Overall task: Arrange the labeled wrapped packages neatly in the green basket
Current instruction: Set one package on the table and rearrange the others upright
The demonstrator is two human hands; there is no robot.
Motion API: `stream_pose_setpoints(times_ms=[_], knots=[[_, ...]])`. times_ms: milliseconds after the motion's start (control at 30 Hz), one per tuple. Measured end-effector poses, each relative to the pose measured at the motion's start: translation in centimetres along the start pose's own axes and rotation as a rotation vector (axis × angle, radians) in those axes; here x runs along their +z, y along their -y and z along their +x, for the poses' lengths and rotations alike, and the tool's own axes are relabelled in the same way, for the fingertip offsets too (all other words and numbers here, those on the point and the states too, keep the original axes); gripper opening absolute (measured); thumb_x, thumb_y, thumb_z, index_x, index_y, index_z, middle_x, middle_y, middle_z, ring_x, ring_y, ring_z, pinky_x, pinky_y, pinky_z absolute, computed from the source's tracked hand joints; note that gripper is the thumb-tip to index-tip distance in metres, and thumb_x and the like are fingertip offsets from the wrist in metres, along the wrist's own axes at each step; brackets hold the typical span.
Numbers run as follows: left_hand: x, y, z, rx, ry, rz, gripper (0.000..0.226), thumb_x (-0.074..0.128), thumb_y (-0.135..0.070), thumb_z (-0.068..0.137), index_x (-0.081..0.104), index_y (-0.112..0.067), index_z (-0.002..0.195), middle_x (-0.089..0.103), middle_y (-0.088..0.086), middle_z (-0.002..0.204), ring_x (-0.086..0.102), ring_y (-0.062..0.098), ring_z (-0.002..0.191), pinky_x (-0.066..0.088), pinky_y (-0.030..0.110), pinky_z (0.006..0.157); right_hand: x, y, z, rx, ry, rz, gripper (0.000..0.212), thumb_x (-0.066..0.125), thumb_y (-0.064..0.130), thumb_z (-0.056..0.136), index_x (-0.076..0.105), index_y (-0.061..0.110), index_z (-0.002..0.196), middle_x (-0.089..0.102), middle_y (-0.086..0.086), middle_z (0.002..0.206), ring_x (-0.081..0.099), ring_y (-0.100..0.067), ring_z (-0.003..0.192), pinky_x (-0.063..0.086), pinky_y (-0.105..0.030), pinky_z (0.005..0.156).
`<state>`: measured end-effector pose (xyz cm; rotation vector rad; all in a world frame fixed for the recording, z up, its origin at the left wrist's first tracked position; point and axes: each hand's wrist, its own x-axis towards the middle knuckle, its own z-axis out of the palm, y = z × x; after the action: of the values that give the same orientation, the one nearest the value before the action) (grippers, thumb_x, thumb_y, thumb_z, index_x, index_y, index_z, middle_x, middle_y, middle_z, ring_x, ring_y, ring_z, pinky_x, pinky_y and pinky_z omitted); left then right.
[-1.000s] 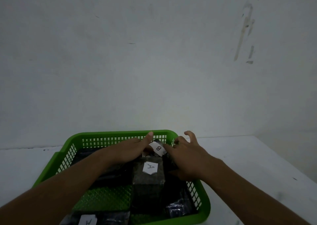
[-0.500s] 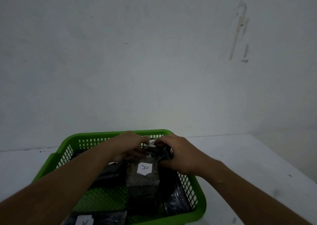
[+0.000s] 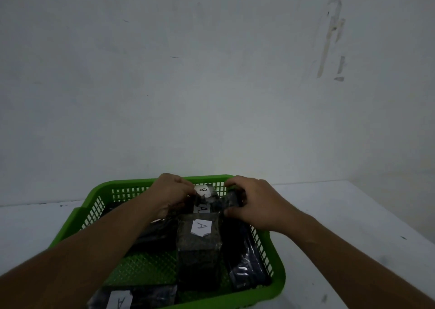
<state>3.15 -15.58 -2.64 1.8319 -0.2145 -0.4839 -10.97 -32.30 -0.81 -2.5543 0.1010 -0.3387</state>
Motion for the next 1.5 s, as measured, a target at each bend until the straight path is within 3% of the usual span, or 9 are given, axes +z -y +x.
stream_pose_setpoints(times_ms=[167, 367, 600, 700, 900, 1000, 1133, 1267, 1500], knots=[[-1.2, 0.5, -0.4, 0.063, -0.034, 0.153, 0.008, 0.071, 0.003, 0.078, 0.071, -0.005, 0.076, 0.070, 0.019, 0.088, 0.066, 0.030, 0.081, 0.057, 0.041, 0.075, -1.1, 0.1, 0.1, 0.021, -0.064, 0.027, 0.046, 0.074, 0.021, 0.079, 0.059, 0.028, 0.123, 0.061, 0.006, 0.106, 0.062, -0.002, 0.083, 0.046, -0.007, 0.064], [-1.5, 0.8, -1.3, 0.198, -0.015, 0.401, 0.005, 0.072, -0.008, 0.081, 0.073, -0.005, 0.084, 0.073, 0.013, 0.082, 0.069, 0.027, 0.070, 0.050, 0.023, 0.055, -3.2, 0.3, -0.7, 0.006, -0.063, 0.049, 0.057, 0.072, 0.018, 0.084, 0.052, 0.021, 0.138, 0.054, 0.006, 0.114, 0.055, -0.011, 0.104, 0.050, -0.030, 0.093], [-1.0, 0.0, -2.3, 0.378, -0.009, 0.428, 0.005, 0.066, -0.021, 0.087, 0.069, -0.019, 0.083, 0.069, -0.004, 0.089, 0.062, 0.006, 0.075, 0.041, 0.017, 0.057, -3.9, 1.4, -3.6, -0.213, -0.106, 0.107, 0.055, 0.071, 0.011, 0.084, 0.055, 0.018, 0.136, 0.052, 0.006, 0.114, 0.053, -0.005, 0.108, 0.048, -0.024, 0.095], [-0.5, -0.8, -2.7, 0.375, 0.058, 0.366, 0.011, 0.065, -0.028, 0.088, 0.068, -0.022, 0.079, 0.072, -0.004, 0.083, 0.069, 0.010, 0.072, 0.044, 0.015, 0.051, -3.9, 1.8, -4.6, -0.321, -0.132, 0.061, 0.054, 0.069, 0.009, 0.086, 0.054, 0.013, 0.138, 0.054, 0.003, 0.122, 0.051, -0.006, 0.114, 0.044, -0.020, 0.098], [-0.1, -1.5, -4.0, 0.303, 0.298, 0.446, 0.023, 0.063, -0.043, 0.088, 0.071, -0.022, 0.083, 0.075, -0.002, 0.086, 0.073, 0.009, 0.075, 0.056, 0.028, 0.065, -3.7, 2.4, -6.4, -0.442, -0.063, -0.006, 0.053, 0.063, 0.012, 0.088, 0.051, 0.016, 0.139, 0.049, 0.005, 0.124, 0.046, 0.000, 0.116, 0.041, -0.013, 0.094], [-0.6, -2.4, -5.3, 0.421, 0.416, 0.631, 0.035, 0.051, -0.063, 0.085, 0.069, -0.034, 0.084, 0.072, -0.019, 0.082, 0.069, 0.001, 0.078, 0.051, 0.017, 0.069, -3.9, 2.7, -6.8, -0.469, -0.055, -0.027, 0.054, 0.061, 0.011, 0.087, 0.050, 0.021, 0.139, 0.048, 0.005, 0.123, 0.045, 0.000, 0.116, 0.041, -0.012, 0.093], [-2.6, -3.0, -7.1, 0.443, 0.670, 0.876, 0.060, 0.057, -0.076, 0.069, 0.053, -0.043, 0.119, 0.062, -0.024, 0.112, 0.059, -0.005, 0.101, 0.049, 0.024, 0.090, -3.8, 2.7, -7.5, -0.500, -0.032, -0.111, 0.044, 0.058, 0.017, 0.085, 0.060, 0.015, 0.129, 0.052, -0.001, 0.113, 0.050, -0.012, 0.105, 0.046, -0.018, 0.084], [-3.6, -2.5, -8.1, 0.334, 0.697, 0.974, 0.080, 0.079, -0.066, 0.056, 0.045, -0.046, 0.126, 0.054, -0.028, 0.122, 0.054, -0.004, 0.107, 0.045, 0.018, 0.089, -3.3, 2.3, -8.2, -0.464, 0.033, -0.281, 0.047, 0.063, 0.003, 0.080, 0.063, 0.013, 0.126, 0.050, -0.006, 0.109, 0.049, -0.018, 0.098, 0.051, -0.034, 0.073], [-2.9, -3.1, -8.5, 0.343, 0.591, 1.125, 0.081, 0.081, -0.062, 0.054, 0.049, -0.035, 0.124, 0.056, -0.017, 0.117, 0.056, 0.007, 0.104, 0.049, 0.030, 0.091, -2.7, 3.5, -9.6, -0.487, 0.066, -0.578, 0.044, 0.076, 0.008, 0.072, 0.066, 0.012, 0.115, 0.053, -0.007, 0.094, 0.054, -0.020, 0.079, 0.046, -0.028, 0.045]])
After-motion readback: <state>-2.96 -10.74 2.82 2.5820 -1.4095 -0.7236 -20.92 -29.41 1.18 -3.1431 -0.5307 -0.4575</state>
